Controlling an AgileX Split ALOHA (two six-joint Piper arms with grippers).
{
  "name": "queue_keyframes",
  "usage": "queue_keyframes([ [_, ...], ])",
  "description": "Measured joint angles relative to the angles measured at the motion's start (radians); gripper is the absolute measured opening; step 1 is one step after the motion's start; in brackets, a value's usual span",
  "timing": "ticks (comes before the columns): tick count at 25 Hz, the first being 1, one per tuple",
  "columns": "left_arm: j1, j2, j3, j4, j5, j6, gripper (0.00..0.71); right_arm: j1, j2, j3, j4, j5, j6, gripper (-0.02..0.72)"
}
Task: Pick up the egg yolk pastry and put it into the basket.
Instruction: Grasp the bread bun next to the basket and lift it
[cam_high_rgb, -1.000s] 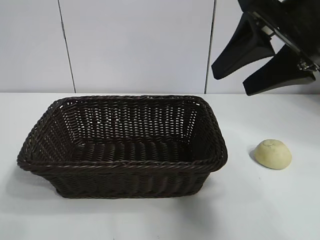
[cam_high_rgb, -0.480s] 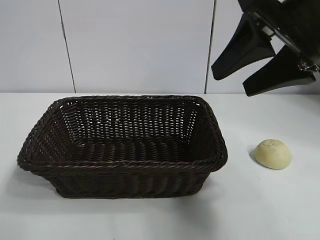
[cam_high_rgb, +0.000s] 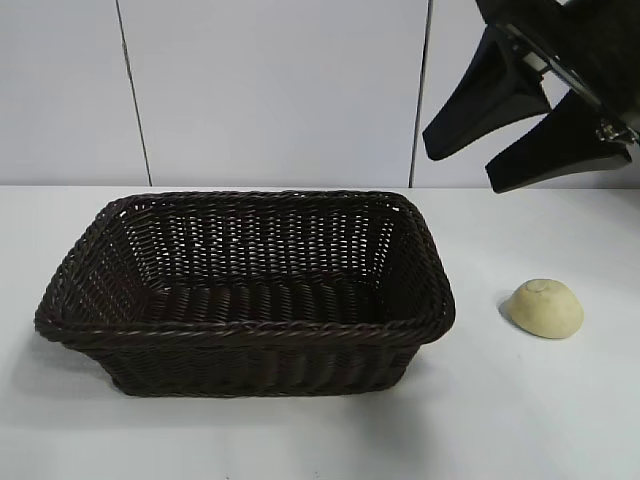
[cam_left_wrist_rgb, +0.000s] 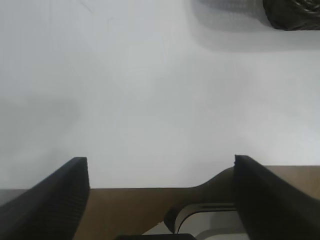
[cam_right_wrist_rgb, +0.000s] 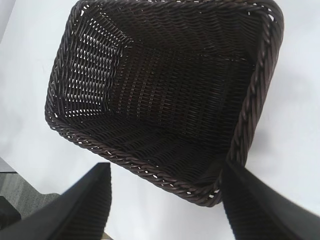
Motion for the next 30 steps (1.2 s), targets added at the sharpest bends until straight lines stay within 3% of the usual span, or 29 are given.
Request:
queue_keyframes([
  [8,0.015,-0.052,0.000,0.000,-0.006,0.000,0.571,0.000,0.000,0.000,0.000,-0.001,0.000,0.464],
  [12,0.065,-0.144,0.000,0.000,-0.006,0.000,0.571,0.000,0.000,0.000,0.000,-0.001,0.000,0.464],
  [20,0.071,-0.406,0.000,0.000,-0.004,0.000,0.571,0.000,0.000,0.000,-0.020,-0.004,0.000,0.464],
  [24,0.071,-0.457,0.000,0.000,0.005,0.000,0.571,0.000,0.000,0.000,-0.060,-0.006,0.040,0.464],
  [30,0.071,-0.457,0.000,0.000,0.005,0.000,0.571,-0.003,0.003,0.000,-0.201,-0.035,0.183,0.464],
])
